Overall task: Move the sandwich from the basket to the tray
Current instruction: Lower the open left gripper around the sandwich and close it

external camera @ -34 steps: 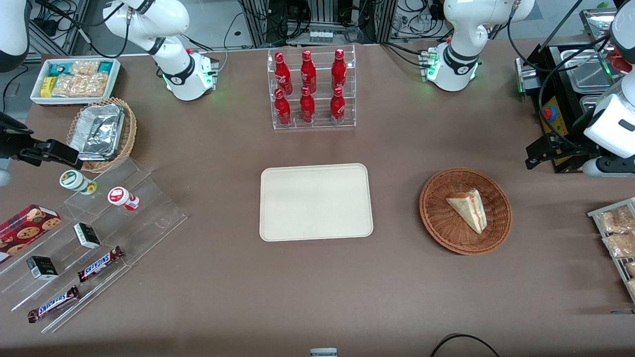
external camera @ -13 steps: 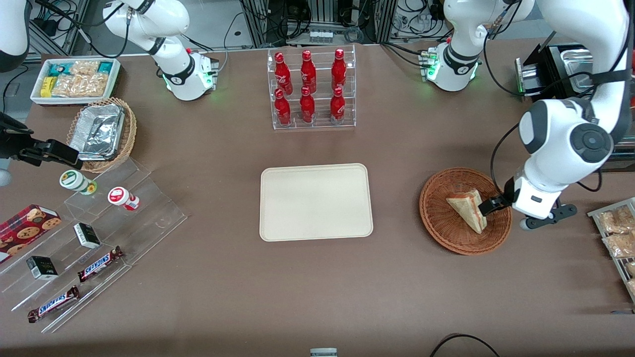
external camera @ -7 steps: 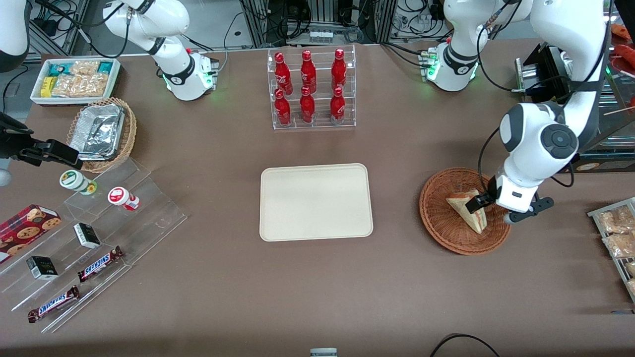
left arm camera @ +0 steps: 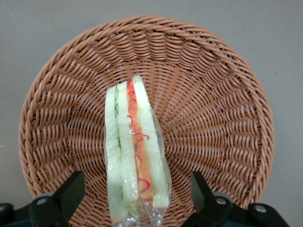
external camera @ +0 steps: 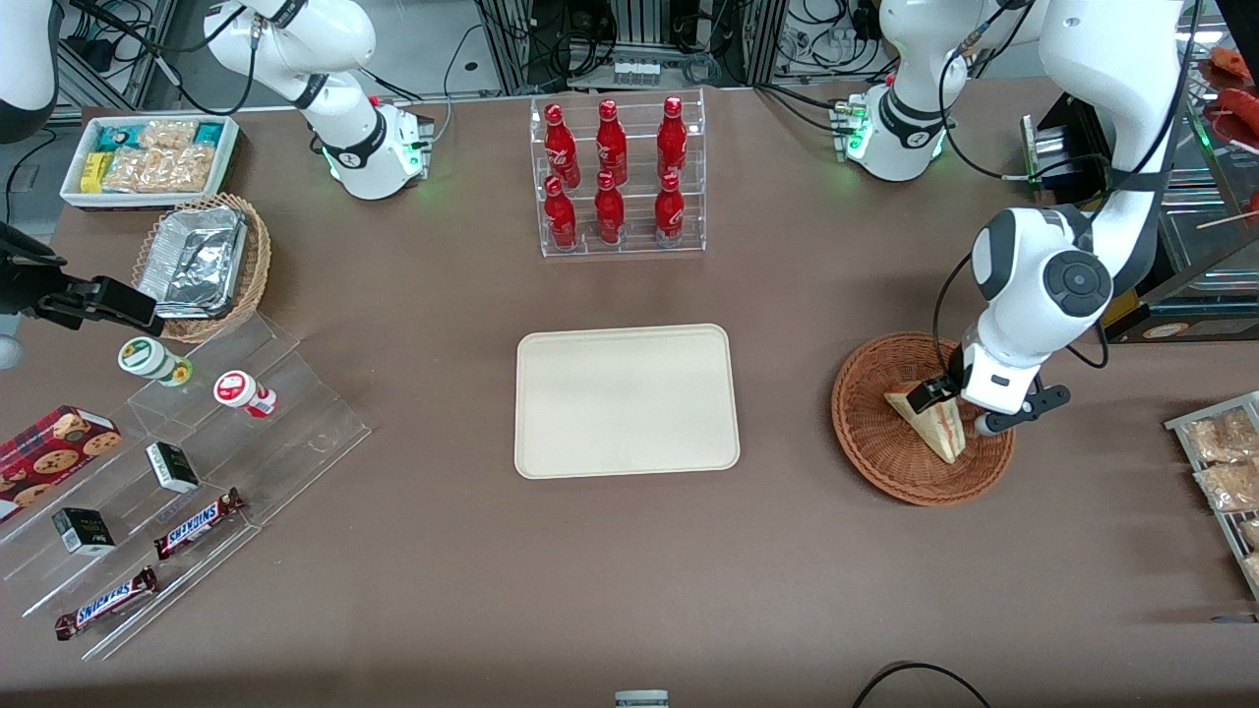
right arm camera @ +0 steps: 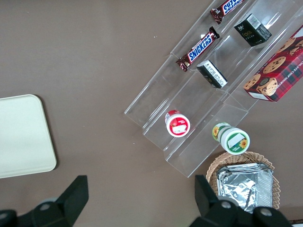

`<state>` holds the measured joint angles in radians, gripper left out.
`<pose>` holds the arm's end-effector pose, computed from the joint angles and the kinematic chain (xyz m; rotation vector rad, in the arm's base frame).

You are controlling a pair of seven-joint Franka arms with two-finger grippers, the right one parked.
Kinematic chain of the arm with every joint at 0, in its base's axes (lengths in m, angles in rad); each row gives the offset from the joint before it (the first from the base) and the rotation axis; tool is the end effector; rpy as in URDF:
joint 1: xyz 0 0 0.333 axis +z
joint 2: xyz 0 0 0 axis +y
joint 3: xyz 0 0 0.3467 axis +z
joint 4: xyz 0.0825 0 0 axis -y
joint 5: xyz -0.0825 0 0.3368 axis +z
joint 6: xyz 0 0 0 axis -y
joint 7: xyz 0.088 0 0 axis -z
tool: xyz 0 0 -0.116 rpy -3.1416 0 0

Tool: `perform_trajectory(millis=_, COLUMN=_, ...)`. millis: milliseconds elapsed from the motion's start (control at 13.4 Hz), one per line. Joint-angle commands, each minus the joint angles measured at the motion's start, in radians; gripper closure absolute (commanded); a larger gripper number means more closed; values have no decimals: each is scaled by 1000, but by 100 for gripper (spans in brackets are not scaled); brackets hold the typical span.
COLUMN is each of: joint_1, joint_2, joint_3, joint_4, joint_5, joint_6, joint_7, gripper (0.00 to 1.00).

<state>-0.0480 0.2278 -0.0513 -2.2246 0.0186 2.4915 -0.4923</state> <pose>0.5264 -0.0517 0.3323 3.0732 0.5910 0.0591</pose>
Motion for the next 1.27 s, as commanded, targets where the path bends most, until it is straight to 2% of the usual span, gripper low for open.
perform_trajectory(millis=0, joint_1=-6, joint_2=28, joint_3=1, joint_4=-6, joint_5=18, joint_6=33, joint_7=-29, gripper=28)
perform_trajectory(millis=149, joint_1=-6, joint_2=44, joint_3=1, joint_4=-7, joint_5=18, joint_6=47, joint_7=-29, gripper=59)
perform_trajectory(millis=299, joint_1=-4, joint_2=41, joint_3=1, joint_4=-3, joint_5=18, joint_6=43, joint_7=-26, gripper=98)
perform_trajectory(millis=522, joint_1=-4, joint_2=-1, joint_3=2, joint_4=14, joint_5=20, joint_6=-5, joint_7=-17, gripper=100)
perform_trajectory(millis=746, joint_1=-6, joint_2=-34, joint_3=-2, joint_4=155, joint_5=20, joint_6=-240, joint_7=-14, gripper=100)
perform_trajectory(millis=970, joint_1=-6, joint_2=-35, joint_3=-71, joint_4=339, joint_5=15, joint_6=-471, joint_7=-28, gripper=100)
perform_trajectory(millis=1194, joint_1=-6, joint_2=13, joint_3=-185, joint_4=465, joint_5=11, joint_6=-537, joint_7=-57, gripper=100)
